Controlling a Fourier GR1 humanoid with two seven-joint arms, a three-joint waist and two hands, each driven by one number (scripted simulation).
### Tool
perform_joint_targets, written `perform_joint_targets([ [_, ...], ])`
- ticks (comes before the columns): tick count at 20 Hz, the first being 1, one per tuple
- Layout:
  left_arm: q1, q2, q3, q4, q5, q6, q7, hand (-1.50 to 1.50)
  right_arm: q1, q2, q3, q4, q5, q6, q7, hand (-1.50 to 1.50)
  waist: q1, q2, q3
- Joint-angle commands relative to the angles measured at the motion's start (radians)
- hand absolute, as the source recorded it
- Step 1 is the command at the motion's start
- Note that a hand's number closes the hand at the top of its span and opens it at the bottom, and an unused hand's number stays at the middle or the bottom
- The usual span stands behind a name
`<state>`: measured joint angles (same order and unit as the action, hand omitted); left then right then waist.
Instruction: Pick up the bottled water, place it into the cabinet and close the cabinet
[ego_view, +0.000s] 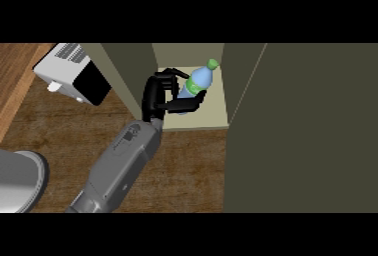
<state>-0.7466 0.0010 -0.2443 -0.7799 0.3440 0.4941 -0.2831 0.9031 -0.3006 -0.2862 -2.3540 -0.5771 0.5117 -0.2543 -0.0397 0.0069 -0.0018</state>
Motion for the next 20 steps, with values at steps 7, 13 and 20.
perform_joint_targets([
  [7,-0.196,-0.001,0.044,0.271,0.061,0.025,-0.096,1.5,0.058,0.03,0.017,-0.135,-0.097,0.013,0.034,-1.5,-0.026,0.004,0.0],
  [13,-0.317,-0.001,0.082,0.413,0.034,0.087,-0.149,1.5,0.041,0.011,0.029,-0.124,-0.087,0.026,0.02,-1.5,-0.039,0.011,0.0],
  [20,-0.393,0.0,0.077,0.547,0.003,0.076,-0.147,-1.5,-0.027,-0.03,0.011,-0.095,-0.129,-0.015,0.047,-1.5,-0.028,0.018,0.0],
])
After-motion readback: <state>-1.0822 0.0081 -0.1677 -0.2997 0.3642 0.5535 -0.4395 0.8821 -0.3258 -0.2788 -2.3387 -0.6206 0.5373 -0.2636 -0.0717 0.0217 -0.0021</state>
